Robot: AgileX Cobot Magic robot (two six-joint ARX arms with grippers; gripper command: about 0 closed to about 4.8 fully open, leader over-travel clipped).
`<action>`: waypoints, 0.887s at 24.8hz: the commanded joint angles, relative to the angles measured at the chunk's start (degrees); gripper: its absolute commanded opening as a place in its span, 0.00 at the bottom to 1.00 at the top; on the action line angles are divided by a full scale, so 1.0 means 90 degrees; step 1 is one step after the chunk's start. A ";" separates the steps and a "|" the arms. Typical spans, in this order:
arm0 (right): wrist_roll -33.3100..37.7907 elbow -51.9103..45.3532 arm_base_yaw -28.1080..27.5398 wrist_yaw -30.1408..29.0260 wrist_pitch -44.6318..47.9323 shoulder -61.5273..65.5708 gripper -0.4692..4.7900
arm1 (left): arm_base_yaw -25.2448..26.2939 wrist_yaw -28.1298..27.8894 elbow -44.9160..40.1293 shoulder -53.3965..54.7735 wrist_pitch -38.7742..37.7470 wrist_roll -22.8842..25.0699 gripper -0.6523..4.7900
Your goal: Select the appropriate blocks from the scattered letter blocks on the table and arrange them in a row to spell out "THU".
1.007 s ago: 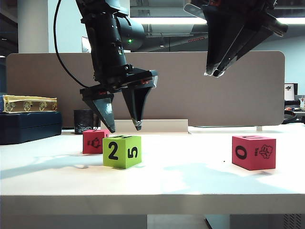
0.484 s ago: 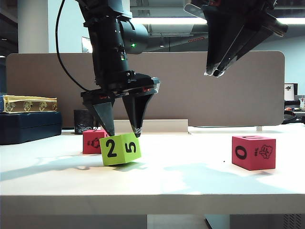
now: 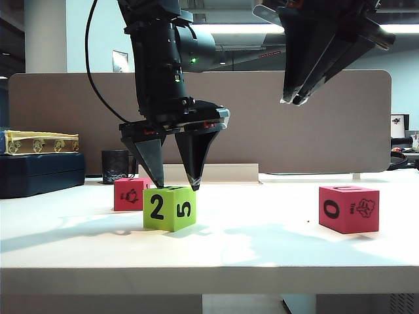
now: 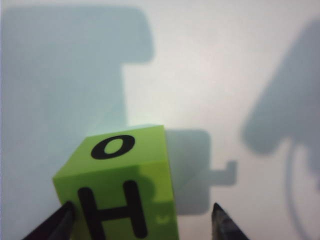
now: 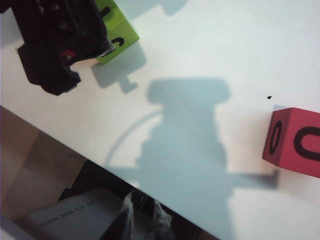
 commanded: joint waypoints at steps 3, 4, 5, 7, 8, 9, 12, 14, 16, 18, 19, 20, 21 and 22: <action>0.0058 0.0029 0.0010 0.0010 0.0058 -0.0019 0.19 | -0.0141 -0.0551 -0.0024 0.0053 -0.0104 0.0024 0.75; 0.0070 0.0029 0.0010 0.0010 0.0073 -0.0019 0.19 | -0.0141 -0.0578 -0.0024 0.0029 -0.0075 0.0027 0.75; 0.0070 0.0029 0.0010 0.0010 0.0080 -0.0019 0.19 | -0.0141 -0.0619 -0.0022 0.0019 -0.0036 0.0027 0.75; 0.0070 0.0029 0.0010 0.0007 0.0073 -0.0019 0.19 | -0.0141 -0.0680 0.0010 -0.0012 -0.0010 0.0029 0.75; 0.0070 0.0029 0.0010 0.0007 0.0068 -0.0019 0.19 | -0.0141 -0.0692 0.0053 -0.0017 -0.0034 0.0027 0.75; 0.0070 0.0029 0.0010 0.0010 0.0066 -0.0019 0.19 | -0.0141 -0.0687 0.0117 -0.0029 -0.0092 0.0019 0.75; 0.0095 0.0027 0.0010 0.0007 0.0063 -0.0019 0.19 | -0.0143 -0.0653 0.0304 -0.0087 -0.0236 0.0007 0.75; 0.0095 0.0027 0.0010 0.0007 0.0075 -0.0019 0.19 | -0.0155 -0.0644 0.0403 -0.0146 -0.0233 0.0010 0.75; 0.0095 0.0027 0.0010 0.0007 0.0070 -0.0019 0.19 | -0.0153 -0.0612 0.0406 -0.0158 -0.0231 0.0005 0.75; 0.0095 0.0027 0.0010 0.0007 0.0068 -0.0019 0.19 | -0.0146 -0.0614 0.0403 -0.0138 -0.0238 0.0007 0.75; 0.0095 0.0027 0.0010 0.0007 0.0068 -0.0019 0.19 | -0.0146 -0.0614 0.0403 -0.0138 -0.0226 0.0005 0.75; 0.0097 0.0027 0.0010 0.0007 0.0061 -0.0019 0.19 | -0.0146 -0.0622 0.0403 -0.0138 -0.0219 0.0007 0.75; 0.0097 0.0027 0.0010 0.0007 0.0053 -0.0019 0.19 | -0.0143 -0.0624 0.0403 -0.0136 -0.0209 0.0010 0.75; 0.0097 0.0027 0.0010 0.0007 0.0044 -0.0019 0.19 | -0.0141 -0.0663 0.0403 -0.0131 -0.0189 0.0015 0.75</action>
